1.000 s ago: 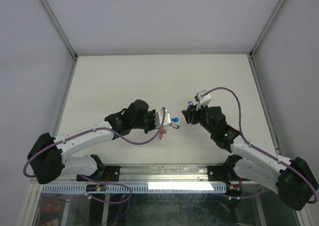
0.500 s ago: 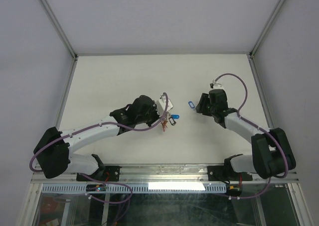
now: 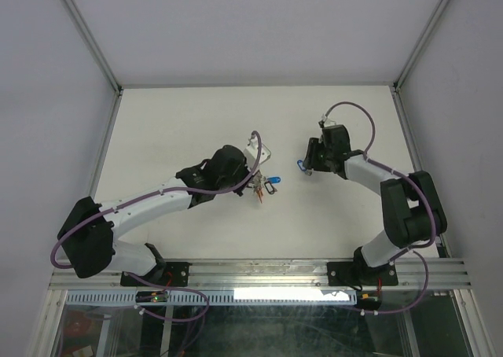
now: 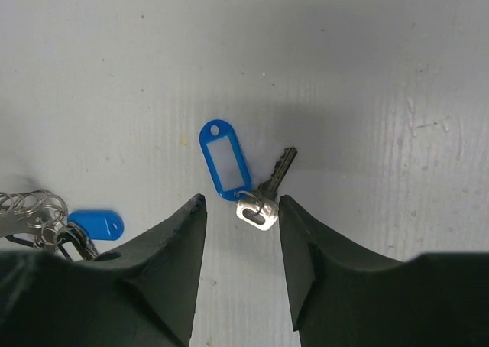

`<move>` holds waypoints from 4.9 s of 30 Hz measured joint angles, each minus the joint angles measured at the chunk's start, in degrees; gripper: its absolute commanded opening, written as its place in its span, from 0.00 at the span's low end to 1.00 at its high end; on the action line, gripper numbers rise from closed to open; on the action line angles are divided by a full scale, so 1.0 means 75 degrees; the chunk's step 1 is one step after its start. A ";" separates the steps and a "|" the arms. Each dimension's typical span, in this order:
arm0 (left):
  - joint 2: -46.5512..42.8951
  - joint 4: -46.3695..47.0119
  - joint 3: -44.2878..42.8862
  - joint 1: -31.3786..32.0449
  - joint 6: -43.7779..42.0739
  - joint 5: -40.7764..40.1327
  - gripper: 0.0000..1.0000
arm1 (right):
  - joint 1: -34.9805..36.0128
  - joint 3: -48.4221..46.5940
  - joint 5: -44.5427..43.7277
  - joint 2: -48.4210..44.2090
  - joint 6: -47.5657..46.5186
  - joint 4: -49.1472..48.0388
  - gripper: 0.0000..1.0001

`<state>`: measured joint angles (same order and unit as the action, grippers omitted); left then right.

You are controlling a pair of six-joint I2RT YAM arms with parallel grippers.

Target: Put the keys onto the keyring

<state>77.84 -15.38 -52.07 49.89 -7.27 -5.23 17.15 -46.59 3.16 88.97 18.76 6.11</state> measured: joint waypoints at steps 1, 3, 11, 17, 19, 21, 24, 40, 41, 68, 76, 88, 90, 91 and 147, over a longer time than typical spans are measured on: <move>-0.0006 0.0000 0.0000 -0.0038 0.0067 0.0058 0.00 | 0.0000 -0.0119 0.0082 0.0090 -0.0128 0.0087 0.43; -0.0009 0.0000 0.0000 -0.0137 0.0163 0.0210 0.00 | 0.0000 -0.0341 0.0189 0.0265 -0.0356 0.0216 0.43; -0.0009 -0.0012 -0.0003 -0.0452 0.0300 0.0965 0.00 | -0.0035 -0.0845 0.0731 0.0979 -0.1276 0.0632 0.43; -0.0009 -0.0157 -0.0012 -0.0455 0.0256 0.0962 0.00 | -0.0064 -0.1172 0.1198 0.1262 -0.1778 0.0790 0.36; -0.0009 -0.0201 -0.0012 -0.0455 0.0245 0.0962 0.00 | -0.0064 -0.1207 0.1291 0.1288 -0.1842 0.0836 0.35; -0.0009 -0.0227 -0.0012 -0.0455 0.0227 0.0965 0.00 | -0.0064 -0.1207 0.1332 0.1288 -0.1894 0.0883 0.36; -0.0009 -0.0245 -0.0012 -0.0455 0.0221 0.0968 0.00 | -0.0064 -0.1207 0.1367 0.1276 -0.1929 0.0906 0.37; -0.0009 -0.0414 -0.0017 -0.0452 0.0079 0.0903 0.00 | 0.0187 -0.0629 0.0804 0.0184 -0.1728 0.0970 0.36; -0.0009 -0.0428 -0.0020 -0.0455 0.0079 0.0898 0.00 | 0.0326 -0.0481 0.0627 0.0029 -0.1778 0.0898 0.37; -0.0050 -0.0446 -0.0026 -0.0455 -0.0102 0.0705 0.00 | 0.1950 0.0425 -0.0560 0.0114 -0.6755 -0.0283 0.34; -0.0050 -0.0446 -0.0026 -0.0455 -0.0134 0.0708 0.00 | 0.2005 0.0420 -0.1093 0.0163 -0.7122 -0.0277 0.32; -0.0050 -0.0449 -0.0026 -0.0455 -0.0149 0.0717 0.00 | 0.2014 0.0396 -0.1195 0.0204 -0.7178 -0.0134 0.12; -0.0050 -0.0449 -0.0026 -0.0455 -0.0149 0.0717 0.00 | 0.2014 0.0376 -0.1192 0.0254 -0.7175 -0.0160 0.06; -0.0050 -0.0449 -0.0026 -0.0455 -0.0152 0.0717 0.00 | 0.2014 0.0373 -0.1192 0.0277 -0.7172 -0.0192 0.02; -0.1274 0.1670 0.1679 0.0280 -0.0653 0.0516 0.00 | 0.2445 0.2585 0.3803 -0.3923 -0.2081 -0.2786 0.00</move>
<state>68.29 -2.85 -39.48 51.99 -12.16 -1.37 35.48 -27.20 31.68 59.55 3.16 -14.79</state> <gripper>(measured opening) 0.006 0.006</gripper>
